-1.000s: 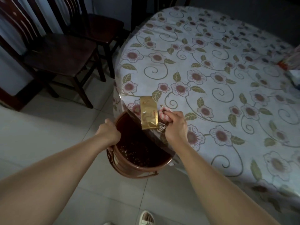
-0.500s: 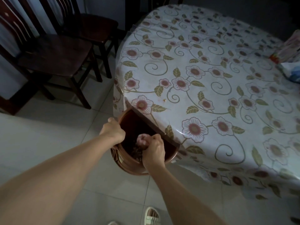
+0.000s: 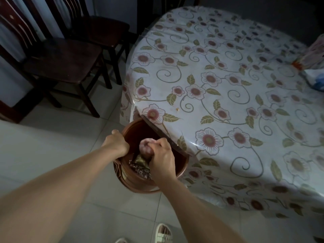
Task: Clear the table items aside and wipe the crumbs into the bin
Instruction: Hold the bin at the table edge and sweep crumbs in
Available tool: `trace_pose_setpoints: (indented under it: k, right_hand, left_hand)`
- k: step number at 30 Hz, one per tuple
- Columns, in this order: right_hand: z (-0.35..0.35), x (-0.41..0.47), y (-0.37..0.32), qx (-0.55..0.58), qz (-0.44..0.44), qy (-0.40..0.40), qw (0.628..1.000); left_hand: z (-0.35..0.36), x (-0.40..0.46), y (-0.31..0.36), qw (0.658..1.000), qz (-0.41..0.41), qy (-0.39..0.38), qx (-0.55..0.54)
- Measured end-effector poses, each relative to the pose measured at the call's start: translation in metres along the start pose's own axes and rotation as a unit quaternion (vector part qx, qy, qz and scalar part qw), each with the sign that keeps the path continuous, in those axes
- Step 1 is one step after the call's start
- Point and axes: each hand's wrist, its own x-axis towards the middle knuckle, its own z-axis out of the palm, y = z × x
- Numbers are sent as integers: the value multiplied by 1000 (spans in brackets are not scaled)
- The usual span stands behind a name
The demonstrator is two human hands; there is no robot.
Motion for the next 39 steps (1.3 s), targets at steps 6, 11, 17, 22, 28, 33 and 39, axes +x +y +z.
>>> trace_pose_setpoints:
  k: [6, 11, 17, 22, 28, 33, 39]
  right_hand:
    - [-27, -1, 12, -5, 85, 224, 971]
    - [-11, -12, 18, -18, 203, -39, 978]
    - [5, -8, 3, -24, 88, -3, 996]
    - [-5, -3, 0, -65, 133, -160, 976]
    - [-27, 1, -6, 102, 46, -57, 992]
    - [-74, 20, -8, 202, 92, 4, 975]
    - [-126, 71, 29, 314, 215, 92, 920]
  left_hand:
    - [4, -2, 2, 1000, -9, -15, -19]
    - [13, -3, -4, 1000, -6, -18, -16]
    - [8, -1, -7, 1000, 3, -14, -7]
    - [9, -3, -7, 1000, 9, -14, 5]
    - [7, -6, 0, 1000, -7, 3, -12]
    - [1, -1, 9, 999, 2, -18, -27]
    - [0, 12, 16, 1000, -16, -13, -19]
